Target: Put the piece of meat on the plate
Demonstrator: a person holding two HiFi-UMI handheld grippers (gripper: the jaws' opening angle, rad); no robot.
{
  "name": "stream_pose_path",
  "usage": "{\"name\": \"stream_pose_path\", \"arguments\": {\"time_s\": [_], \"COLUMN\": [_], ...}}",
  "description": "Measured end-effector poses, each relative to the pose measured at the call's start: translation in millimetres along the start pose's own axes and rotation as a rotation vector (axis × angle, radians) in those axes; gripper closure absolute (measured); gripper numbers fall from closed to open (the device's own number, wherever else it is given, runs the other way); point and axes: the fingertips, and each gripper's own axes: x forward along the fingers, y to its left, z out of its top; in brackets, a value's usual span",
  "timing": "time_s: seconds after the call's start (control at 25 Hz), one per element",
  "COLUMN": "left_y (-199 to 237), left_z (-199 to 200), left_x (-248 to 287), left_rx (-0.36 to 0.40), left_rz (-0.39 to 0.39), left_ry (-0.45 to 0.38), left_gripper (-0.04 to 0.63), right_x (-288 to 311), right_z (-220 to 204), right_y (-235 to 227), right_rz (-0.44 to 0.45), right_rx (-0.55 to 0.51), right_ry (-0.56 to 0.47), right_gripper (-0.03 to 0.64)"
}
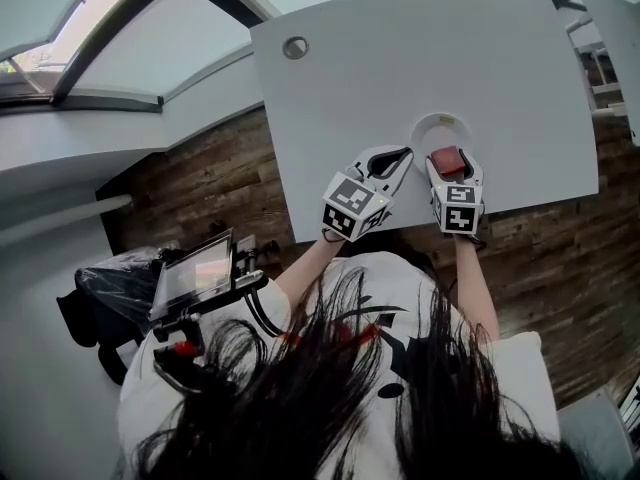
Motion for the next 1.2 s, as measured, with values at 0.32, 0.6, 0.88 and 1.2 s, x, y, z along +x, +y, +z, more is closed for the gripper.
{"name": "stream_pose_path", "arguments": {"time_s": [0.32,0.6,0.88,1.2], "left_y": [3.2,3.2,2.6,4.6], "left_z": [0.2,0.5,-0.8,0.5], "left_x": [1.0,2.8,4.0,4.5], "left_rx": [-0.007,-0.009,-0.005,0.003], "left_rz": [0.004,0.000,-0.005,-0.003], "left_ry": [-0.002,0.000,0.004,0.004], "left_gripper": [0.592,0.592,0.592,0.592], "right_x": [0.2,1.8,4.0,-3.3], "right_z": [-4.0,-3.4,-2.3,18.2], "right_y": [0.3,-2.1,-0.7,-6.2], "right_rz": [-0.007,-0.017,-0.010,0.002], "right_rx": [-0.004,-0.005,0.000,0.130], "right_ry": [0.030,0.045,0.044,-0.021], "right_gripper": [0.291,0.291,0.291,0.291]}}
